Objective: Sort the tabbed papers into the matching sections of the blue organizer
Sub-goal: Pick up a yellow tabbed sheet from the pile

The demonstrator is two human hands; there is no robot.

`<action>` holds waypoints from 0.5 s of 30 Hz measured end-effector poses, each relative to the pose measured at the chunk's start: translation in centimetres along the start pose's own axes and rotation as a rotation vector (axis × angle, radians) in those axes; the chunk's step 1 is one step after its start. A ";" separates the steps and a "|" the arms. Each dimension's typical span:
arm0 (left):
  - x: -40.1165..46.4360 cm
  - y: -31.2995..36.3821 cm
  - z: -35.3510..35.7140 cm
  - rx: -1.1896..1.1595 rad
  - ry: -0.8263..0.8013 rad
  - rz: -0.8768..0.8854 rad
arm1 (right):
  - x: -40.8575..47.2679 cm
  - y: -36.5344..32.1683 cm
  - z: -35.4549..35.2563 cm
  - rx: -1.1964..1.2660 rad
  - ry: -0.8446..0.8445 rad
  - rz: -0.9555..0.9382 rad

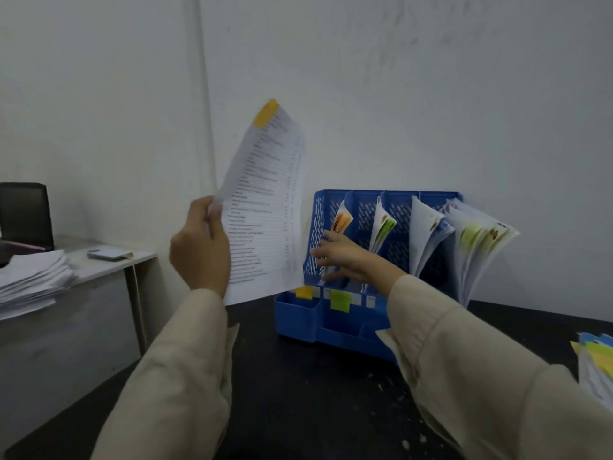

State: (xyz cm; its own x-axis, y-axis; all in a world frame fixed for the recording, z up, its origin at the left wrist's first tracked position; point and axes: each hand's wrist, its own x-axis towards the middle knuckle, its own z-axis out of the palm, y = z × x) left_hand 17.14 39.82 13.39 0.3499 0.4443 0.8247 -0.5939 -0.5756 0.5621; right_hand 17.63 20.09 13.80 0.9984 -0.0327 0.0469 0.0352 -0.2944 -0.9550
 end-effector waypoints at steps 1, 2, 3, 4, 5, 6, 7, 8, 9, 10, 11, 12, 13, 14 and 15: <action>0.0 0.0 0.9 0.006 -0.006 0.012 | 0.2 -0.2 -0.3 -0.007 0.014 0.001; -0.2 0.2 1.7 0.013 -0.010 0.020 | 0.3 -0.4 -0.6 -0.007 0.017 0.005; -0.4 0.4 2.7 0.019 -0.007 0.024 | 0.5 -0.5 -1.0 0.004 0.009 0.005; -0.5 0.7 3.3 0.024 -0.007 0.032 | 0.5 -0.7 -1.2 0.016 -0.006 -0.001; -0.7 1.0 4.1 0.025 -0.008 0.049 | 0.5 -0.8 -1.4 0.028 -0.016 -0.008; -1.0 1.3 4.9 0.019 -0.013 0.068 | 0.4 -0.9 -1.7 0.034 -0.021 -0.016; -1.2 1.5 5.7 0.012 -0.021 0.082 | 0.3 -1.1 -1.9 0.038 -0.023 -0.030; -1.5 1.7 6.5 0.006 -0.036 0.086 | 0.4 -1.2 -2.2 0.033 -0.030 -0.045; -1.8 1.7 7.3 -0.002 -0.052 0.085 | 0.2 -1.2 -2.3 0.034 -0.041 -0.056; -2.3 1.6 8.1 -0.017 -0.077 0.086 | 0.3 -1.2 -2.4 0.030 -0.052 -0.062; -2.7 1.5 8.8 -0.036 -0.105 0.088 | 0.2 -1.2 -2.5 0.022 -0.058 -0.075; -3.4 1.3 9.5 -0.052 -0.144 0.087 | 0.1 -1.1 -2.5 0.000 -0.059 -0.087; -4.1 1.0 10.1 -0.060 -0.191 0.084 | 0.0 -1.1 -2.6 -0.021 -0.061 -0.098; -4.8 0.8 10.5 -0.065 -0.248 0.079 | 0.0 -1.0 -2.7 -0.047 -0.062 -0.111; -5.6 0.5 10.9 -0.070 -0.311 0.076 | -0.2 -1.0 -2.9 -0.074 -0.060 -0.131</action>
State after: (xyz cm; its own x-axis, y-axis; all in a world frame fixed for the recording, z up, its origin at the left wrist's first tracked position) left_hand 22.81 29.56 9.78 0.5006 0.1642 0.8500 -0.6718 -0.5455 0.5011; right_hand 17.28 17.59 15.63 0.9863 0.0672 0.1504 0.1645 -0.3617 -0.9177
